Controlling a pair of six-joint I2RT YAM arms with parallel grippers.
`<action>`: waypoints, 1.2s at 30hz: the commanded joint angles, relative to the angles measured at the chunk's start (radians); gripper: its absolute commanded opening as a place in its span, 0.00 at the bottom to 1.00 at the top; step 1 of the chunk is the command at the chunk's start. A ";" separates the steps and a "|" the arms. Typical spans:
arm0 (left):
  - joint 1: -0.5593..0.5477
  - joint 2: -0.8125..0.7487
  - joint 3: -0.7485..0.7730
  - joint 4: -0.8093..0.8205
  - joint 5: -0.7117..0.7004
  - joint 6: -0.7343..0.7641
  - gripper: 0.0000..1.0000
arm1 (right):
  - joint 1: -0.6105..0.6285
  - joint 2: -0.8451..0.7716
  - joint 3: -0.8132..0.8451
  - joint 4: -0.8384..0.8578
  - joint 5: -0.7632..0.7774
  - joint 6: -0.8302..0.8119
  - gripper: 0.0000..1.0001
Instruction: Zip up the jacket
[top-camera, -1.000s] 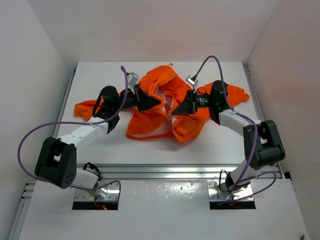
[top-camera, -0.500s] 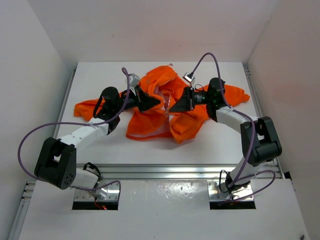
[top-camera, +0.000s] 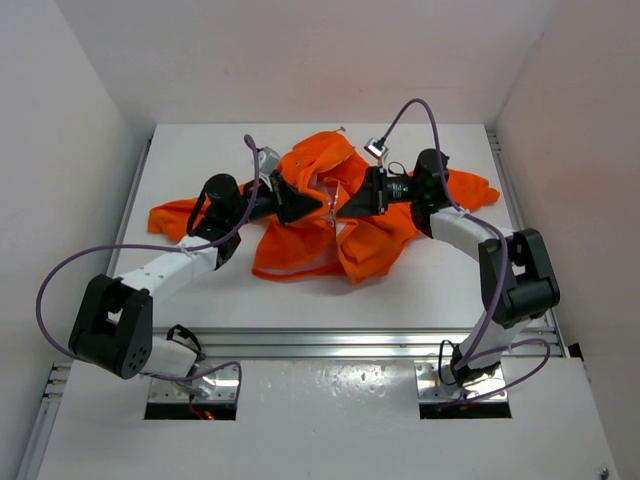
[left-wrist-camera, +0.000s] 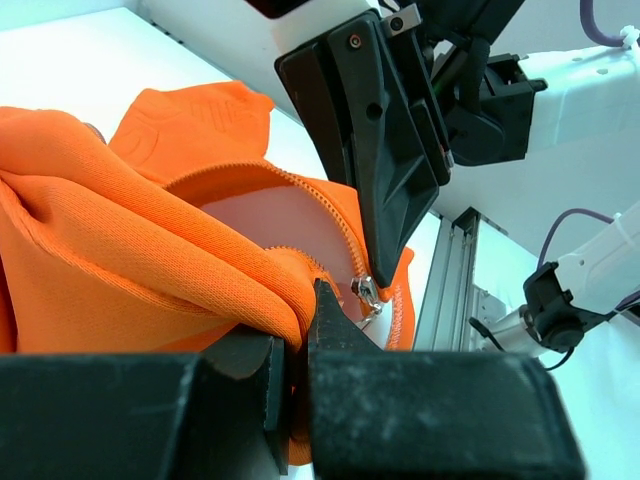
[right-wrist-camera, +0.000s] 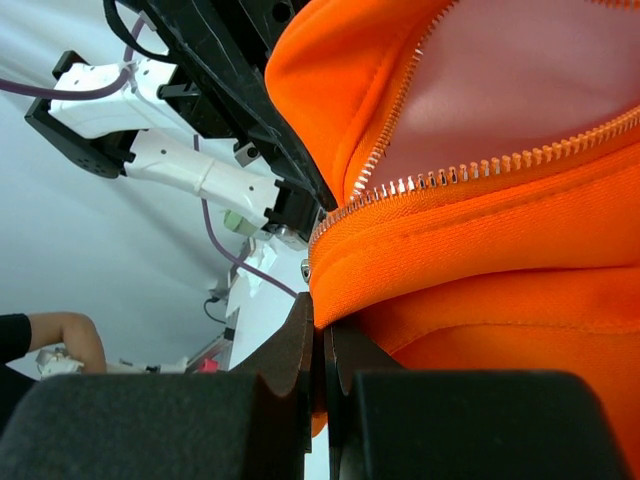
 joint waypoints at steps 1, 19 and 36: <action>-0.012 -0.014 0.014 0.110 0.027 -0.013 0.00 | 0.011 0.007 0.057 0.050 0.001 -0.006 0.00; -0.012 -0.014 0.032 0.119 0.016 -0.032 0.00 | 0.011 -0.001 0.023 0.069 0.001 0.006 0.00; -0.012 -0.005 0.032 0.119 -0.002 -0.041 0.00 | 0.011 0.004 0.020 0.084 -0.006 0.016 0.00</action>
